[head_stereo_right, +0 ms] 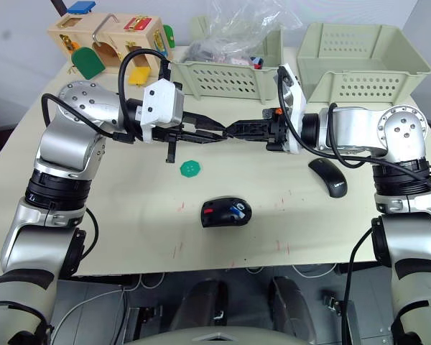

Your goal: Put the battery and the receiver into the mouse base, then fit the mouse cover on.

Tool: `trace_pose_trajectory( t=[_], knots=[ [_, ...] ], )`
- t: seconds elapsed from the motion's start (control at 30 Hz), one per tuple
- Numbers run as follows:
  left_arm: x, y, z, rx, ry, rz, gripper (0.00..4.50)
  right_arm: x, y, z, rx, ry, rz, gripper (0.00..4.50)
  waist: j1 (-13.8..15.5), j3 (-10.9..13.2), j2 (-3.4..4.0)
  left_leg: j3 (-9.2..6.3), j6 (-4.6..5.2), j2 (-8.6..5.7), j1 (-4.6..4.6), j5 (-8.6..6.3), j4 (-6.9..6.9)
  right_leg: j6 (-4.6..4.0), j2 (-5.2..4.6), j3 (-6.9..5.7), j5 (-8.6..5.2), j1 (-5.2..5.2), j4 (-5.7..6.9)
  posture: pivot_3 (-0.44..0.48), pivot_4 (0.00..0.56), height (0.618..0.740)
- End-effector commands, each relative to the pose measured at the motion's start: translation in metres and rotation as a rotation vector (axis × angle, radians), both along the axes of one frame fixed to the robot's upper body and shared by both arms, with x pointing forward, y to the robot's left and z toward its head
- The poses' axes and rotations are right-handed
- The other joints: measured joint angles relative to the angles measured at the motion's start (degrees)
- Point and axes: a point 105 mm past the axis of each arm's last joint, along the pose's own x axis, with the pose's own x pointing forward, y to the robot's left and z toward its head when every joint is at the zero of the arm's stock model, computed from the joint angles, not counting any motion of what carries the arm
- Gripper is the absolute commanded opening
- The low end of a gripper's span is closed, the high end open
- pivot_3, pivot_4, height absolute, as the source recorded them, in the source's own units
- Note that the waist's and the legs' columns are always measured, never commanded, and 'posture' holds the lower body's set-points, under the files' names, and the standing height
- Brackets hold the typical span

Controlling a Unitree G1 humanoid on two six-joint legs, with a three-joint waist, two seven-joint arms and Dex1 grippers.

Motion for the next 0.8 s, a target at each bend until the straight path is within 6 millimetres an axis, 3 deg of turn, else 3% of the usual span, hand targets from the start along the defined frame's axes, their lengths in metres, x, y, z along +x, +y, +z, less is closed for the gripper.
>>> trace_pose_trajectory(
  t=[0.03, 0.53, 0.67, 0.8],
  knots=[
    [-0.0020, 0.0037, 0.0127, -0.027, -0.040, 0.006, 0.05, -0.0075, -0.0006, 0.0117, 0.026, -0.044, 0.027, 1.24, 0.0, 0.0, 0.00, 0.01, 0.00, 0.00, 0.00, 0.00, 0.00, 0.00, 0.00, 0.00, 0.00, 0.00, 0.00, 0.000, 0.150, 0.740],
    [-0.0020, 0.0030, 0.0131, -0.030, -0.040, 0.004, 0.05, -0.0069, 0.0021, 0.0102, 0.024, -0.040, 0.024, 1.24, 0.0, 0.0, 0.00, 0.00, 0.00, 0.00, 0.00, 0.00, 0.00, 0.00, 0.00, 0.00, 0.00, 0.00, 0.00, 0.000, 0.150, 0.740],
    [-0.0027, 0.0030, 0.0129, -0.031, -0.039, 0.003, 0.05, -0.0069, 0.0027, 0.0095, 0.023, -0.039, 0.022, 0.08, 0.0, 0.0, 0.00, 0.01, 0.00, 0.00, 0.00, 0.00, 0.00, 0.00, 0.00, 0.00, 0.00, 0.00, 0.00, 0.000, 0.150, 0.740],
    [-0.0031, 0.0026, 0.0130, -0.033, -0.038, 0.002, 0.05, -0.0072, 0.0032, 0.0090, 0.023, -0.040, 0.021, 0.08, 0.0, 0.0, 0.00, 0.01, 0.00, 0.00, 0.00, 0.00, 0.00, 0.00, 0.00, 0.01, 0.00, -0.01, 0.01, 0.000, 0.150, 0.740]
  ],
)
